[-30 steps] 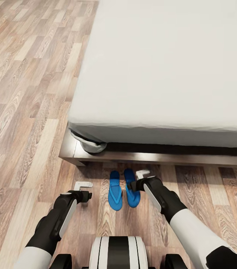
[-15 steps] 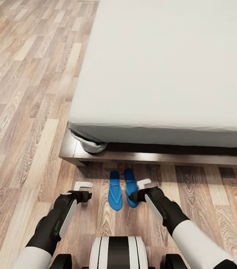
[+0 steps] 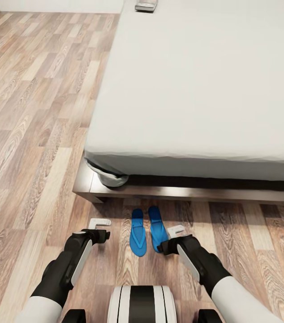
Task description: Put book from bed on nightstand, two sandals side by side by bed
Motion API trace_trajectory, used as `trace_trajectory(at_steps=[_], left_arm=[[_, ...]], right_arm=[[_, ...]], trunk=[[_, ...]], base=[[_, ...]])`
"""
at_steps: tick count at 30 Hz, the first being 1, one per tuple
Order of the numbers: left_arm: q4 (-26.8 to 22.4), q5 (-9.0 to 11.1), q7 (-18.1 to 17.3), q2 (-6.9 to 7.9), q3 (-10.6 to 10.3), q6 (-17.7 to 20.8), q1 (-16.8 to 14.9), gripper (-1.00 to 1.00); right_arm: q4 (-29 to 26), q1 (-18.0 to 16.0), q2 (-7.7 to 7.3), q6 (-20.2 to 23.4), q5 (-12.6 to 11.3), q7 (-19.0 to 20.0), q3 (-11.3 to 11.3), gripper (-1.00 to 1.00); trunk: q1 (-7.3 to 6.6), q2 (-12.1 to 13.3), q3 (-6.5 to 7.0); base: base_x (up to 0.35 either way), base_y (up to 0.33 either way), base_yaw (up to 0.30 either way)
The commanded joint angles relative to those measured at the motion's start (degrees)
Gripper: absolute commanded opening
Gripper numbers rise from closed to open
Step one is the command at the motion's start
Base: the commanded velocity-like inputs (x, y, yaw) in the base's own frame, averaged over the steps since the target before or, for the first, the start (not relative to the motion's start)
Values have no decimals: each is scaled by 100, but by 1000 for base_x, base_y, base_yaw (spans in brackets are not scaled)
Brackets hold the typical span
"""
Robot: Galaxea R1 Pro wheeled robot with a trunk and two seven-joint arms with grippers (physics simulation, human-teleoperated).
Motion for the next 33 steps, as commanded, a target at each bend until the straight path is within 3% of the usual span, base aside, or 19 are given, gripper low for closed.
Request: trace_trajectory(at_steps=[1,9,19,27,33], left_arm=[[-4,27,43,1,-10,25,-1,100],[86,26,51,-2,-11,21,-3,100],[536,34,48,0,-5,-93,-5,100],[920,32,56,1,-4,-339,-5,100],[1250,30,54,1,-5,-545,-5,100]], right_arm=[[-6,18,-15,11,-10,4,5,100],[-6,137,-78,-119,-8,4,1,100],[-6,288,-201,-243,-8,3,-1,100],[-1,314,-223,-259,-8,-2,4,100],[29,349,-230,-263,-11,-4,-1,100]], trunk=[[-3,0,20],[-24,11,197],[-50,24,418],[-50,24,418],[-65,32,551]], base=[[0,0,0],[0,0,0],[0,0,0],[0,0,0],[0,0,0]])
